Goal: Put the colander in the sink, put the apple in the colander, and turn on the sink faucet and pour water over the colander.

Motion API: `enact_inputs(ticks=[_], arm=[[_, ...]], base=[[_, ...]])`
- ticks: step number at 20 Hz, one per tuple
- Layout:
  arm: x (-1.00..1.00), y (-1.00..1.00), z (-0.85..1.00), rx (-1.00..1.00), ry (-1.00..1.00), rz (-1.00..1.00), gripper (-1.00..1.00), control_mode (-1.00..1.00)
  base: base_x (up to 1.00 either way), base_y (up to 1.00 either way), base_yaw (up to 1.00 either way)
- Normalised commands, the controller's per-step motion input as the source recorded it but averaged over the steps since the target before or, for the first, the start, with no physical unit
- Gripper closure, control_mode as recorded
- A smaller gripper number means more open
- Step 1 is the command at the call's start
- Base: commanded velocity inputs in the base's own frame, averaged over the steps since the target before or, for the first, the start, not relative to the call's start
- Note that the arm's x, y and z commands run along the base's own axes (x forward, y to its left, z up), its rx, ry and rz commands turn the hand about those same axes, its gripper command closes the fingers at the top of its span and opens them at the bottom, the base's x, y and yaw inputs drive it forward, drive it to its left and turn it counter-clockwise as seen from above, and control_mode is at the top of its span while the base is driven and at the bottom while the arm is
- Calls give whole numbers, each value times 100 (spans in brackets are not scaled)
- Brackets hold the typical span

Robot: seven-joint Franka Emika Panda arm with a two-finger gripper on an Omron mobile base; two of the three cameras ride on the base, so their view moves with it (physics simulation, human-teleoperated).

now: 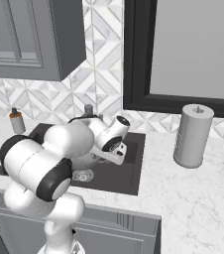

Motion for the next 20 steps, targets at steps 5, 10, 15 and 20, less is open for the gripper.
enact_inputs(ticks=[5, 10, 15, 20], arm=[[38, 39, -45, 0, 0, 0, 100, -100], [33, 21, -40, 0, -1, 0, 100, -100], [17, 11, -50, 0, -5, 0, 100, -100], [0, 3, -57, 0, -6, 0, 100, -100]], base=[[0, 0, 0], [0, 0, 0], [0, 0, 0], [0, 0, 0]])
